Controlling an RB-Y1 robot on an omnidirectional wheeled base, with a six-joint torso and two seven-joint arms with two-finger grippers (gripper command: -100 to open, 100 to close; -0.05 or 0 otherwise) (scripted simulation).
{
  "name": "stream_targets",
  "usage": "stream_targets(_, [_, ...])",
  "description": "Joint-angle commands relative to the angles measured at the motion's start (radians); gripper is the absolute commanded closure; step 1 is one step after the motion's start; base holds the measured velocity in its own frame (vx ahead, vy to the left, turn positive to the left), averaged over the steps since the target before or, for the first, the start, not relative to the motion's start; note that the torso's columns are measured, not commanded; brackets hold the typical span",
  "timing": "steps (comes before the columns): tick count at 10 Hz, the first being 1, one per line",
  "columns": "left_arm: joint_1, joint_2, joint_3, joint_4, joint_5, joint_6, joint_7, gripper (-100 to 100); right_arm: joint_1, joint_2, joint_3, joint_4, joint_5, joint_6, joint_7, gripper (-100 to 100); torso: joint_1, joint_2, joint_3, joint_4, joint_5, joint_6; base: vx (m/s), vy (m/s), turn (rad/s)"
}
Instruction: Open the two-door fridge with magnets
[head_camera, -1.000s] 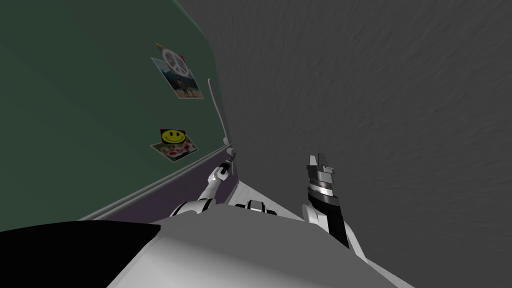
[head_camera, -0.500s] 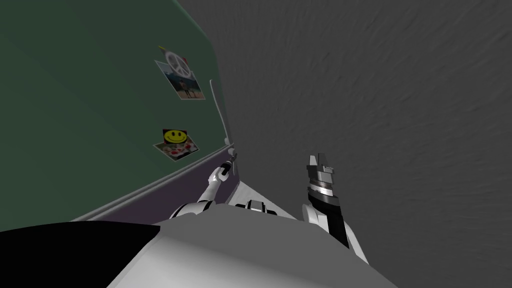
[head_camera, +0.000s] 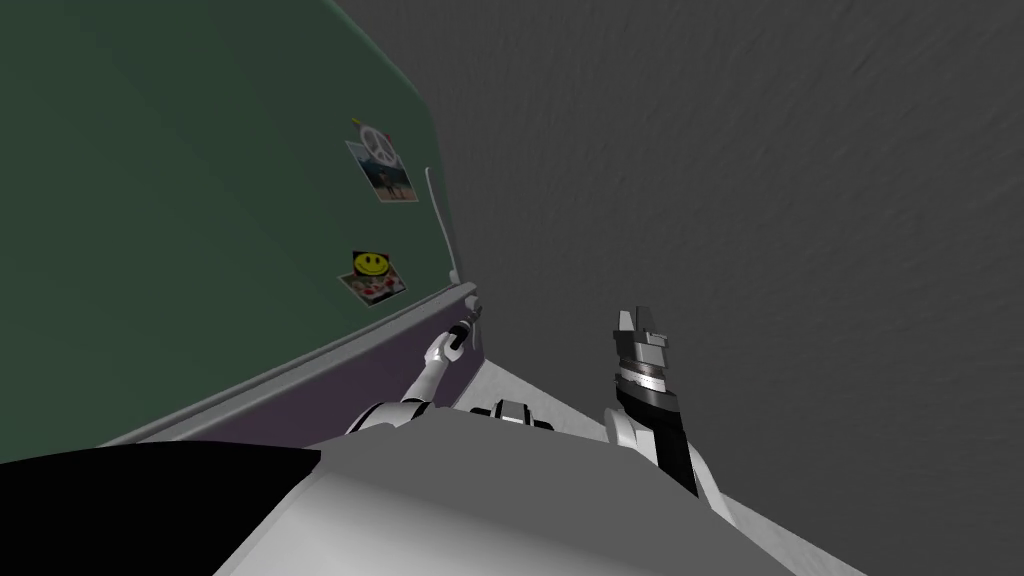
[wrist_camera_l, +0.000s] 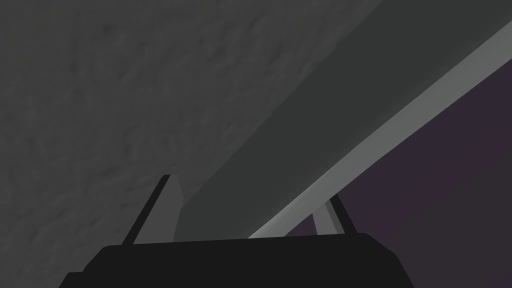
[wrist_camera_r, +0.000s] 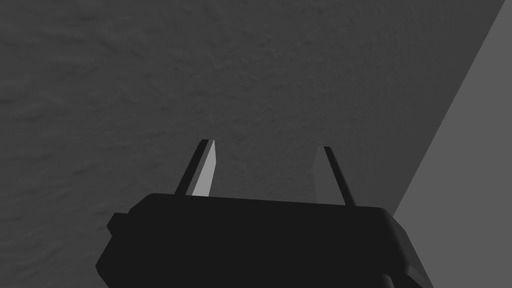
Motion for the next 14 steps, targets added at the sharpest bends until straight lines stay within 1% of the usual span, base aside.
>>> stream_targets(1, [-0.033, -0.006, -0.043, 0.024, -0.017, -0.011, 0.023, 100, 0.000, 0.000, 0.000, 0.000, 0.000, 0.000, 0.000, 0, 0.002, 0.001, 0.001, 0.002, 0.000, 0.000, -0.277, -0.050, -0.142])
stream_targets(3, [-0.050, -0.013, -0.083, 0.029, -0.031, -0.014, 0.044, 100, 0.000, 0.000, 0.000, 0.000, 0.000, 0.000, 0.000, 0, 0.004, -0.002, -0.001, 0.003, 0.000, 0.001, -0.251, -0.036, -0.131])
stream_targets(4, [-0.050, -0.013, -0.083, 0.029, -0.031, -0.014, 0.044, 100, 0.000, 0.000, 0.000, 0.000, 0.000, 0.000, 0.000, 0, 0.001, -0.003, -0.001, 0.003, -0.001, 0.004, -0.177, -0.043, -0.071])
stream_targets(5, [-0.050, -0.013, -0.083, 0.029, -0.031, -0.014, 0.044, 100, 0.000, 0.000, 0.000, 0.000, 0.000, 0.000, 0.000, 0, 0.001, -0.005, -0.002, 0.003, -0.001, 0.001, -0.078, -0.024, -0.020])
stream_targets(6, [-0.066, -0.021, -0.124, 0.033, -0.046, -0.017, 0.066, 100, 0.001, 0.000, 0.000, 0.000, 0.000, 0.000, 0.000, 0, 0.003, -0.005, -0.003, 0.004, -0.002, -0.002, -0.186, -0.047, -0.099])
stream_targets(7, [-0.066, -0.021, -0.124, 0.033, -0.046, -0.017, 0.066, 100, 0.000, 0.000, 0.000, 0.000, 0.000, 0.000, 0.000, 0, 0.000, 0.002, 0.001, 0.004, 0.000, 0.006, -0.207, -0.052, -0.104])
stream_targets(8, [-0.057, -0.016, -0.117, 0.037, -0.044, -0.012, 0.067, 100, 0.000, 0.000, 0.000, 0.000, 0.000, 0.000, 0.000, 0, -0.002, 0.001, 0.001, 0.004, -0.001, 0.007, -0.083, -0.024, -0.042])
stream_targets(9, [-0.056, -0.024, -0.136, 0.042, -0.058, -0.022, 0.079, 100, 0.000, 0.000, 0.000, 0.000, 0.000, 0.000, 0.000, 0, 0.000, -0.005, -0.002, 0.004, -0.001, 0.002, -0.118, -0.001, -0.063])
stream_targets(10, [-0.059, -0.030, -0.153, 0.041, -0.070, -0.032, 0.091, 100, 0.000, 0.000, 0.000, 0.000, 0.000, 0.000, 0.000, 0, 0.003, -0.003, -0.002, 0.001, 0.001, 0.004, -0.211, 0.008, -0.100])
stream_targets(11, [-0.062, -0.036, -0.170, 0.039, -0.083, -0.041, 0.103, 100, 0.000, 0.000, 0.000, 0.000, 0.000, 0.000, 0.000, 0, 0.003, 0.000, 0.000, 0.000, 0.001, 0.006, -0.279, -0.009, -0.147])
stream_targets(14, [-0.071, -0.052, -0.220, 0.034, -0.120, -0.070, 0.140, 100, 0.000, 0.000, 0.000, 0.000, 0.000, 0.000, 0.000, 0, 0.003, 0.000, 0.000, 0.001, 0.000, 0.002, -0.315, -0.007, -0.133])
